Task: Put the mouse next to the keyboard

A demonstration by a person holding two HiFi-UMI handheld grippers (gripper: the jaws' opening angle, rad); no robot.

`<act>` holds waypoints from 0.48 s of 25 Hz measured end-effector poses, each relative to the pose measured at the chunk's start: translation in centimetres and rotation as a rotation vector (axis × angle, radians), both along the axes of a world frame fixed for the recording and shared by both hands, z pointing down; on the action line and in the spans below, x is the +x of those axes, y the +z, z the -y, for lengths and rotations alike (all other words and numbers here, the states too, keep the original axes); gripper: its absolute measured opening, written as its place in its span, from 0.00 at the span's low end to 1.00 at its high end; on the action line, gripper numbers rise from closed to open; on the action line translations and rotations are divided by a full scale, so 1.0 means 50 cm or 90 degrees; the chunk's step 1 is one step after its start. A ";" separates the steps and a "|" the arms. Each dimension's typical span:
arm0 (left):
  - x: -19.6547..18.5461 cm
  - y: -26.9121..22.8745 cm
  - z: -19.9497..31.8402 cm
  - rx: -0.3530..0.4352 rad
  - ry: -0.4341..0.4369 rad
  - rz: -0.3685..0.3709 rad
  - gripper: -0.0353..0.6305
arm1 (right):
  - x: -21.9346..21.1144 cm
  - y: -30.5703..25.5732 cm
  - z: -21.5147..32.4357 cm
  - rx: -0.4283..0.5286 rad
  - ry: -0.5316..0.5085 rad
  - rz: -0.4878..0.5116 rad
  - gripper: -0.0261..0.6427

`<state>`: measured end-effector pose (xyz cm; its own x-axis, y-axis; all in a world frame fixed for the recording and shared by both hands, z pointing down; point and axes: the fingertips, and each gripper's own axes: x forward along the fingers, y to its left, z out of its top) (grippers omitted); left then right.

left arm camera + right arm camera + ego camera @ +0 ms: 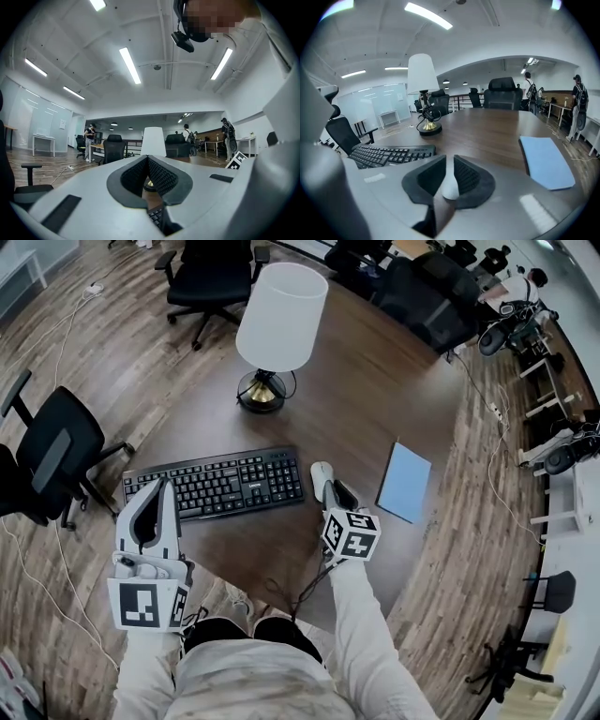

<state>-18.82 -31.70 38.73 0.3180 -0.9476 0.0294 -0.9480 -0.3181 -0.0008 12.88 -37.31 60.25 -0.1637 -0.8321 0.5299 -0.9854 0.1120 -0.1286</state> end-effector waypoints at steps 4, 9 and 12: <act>0.008 -0.012 -0.023 0.009 -0.003 -0.001 0.06 | -0.009 -0.052 -0.026 0.045 -0.017 0.011 0.05; 0.025 -0.029 -0.053 0.019 -0.006 -0.002 0.06 | -0.025 -0.116 -0.071 0.092 -0.055 0.025 0.05; 0.038 -0.037 -0.072 0.024 -0.004 -0.001 0.06 | -0.030 -0.157 -0.099 0.119 -0.064 0.041 0.05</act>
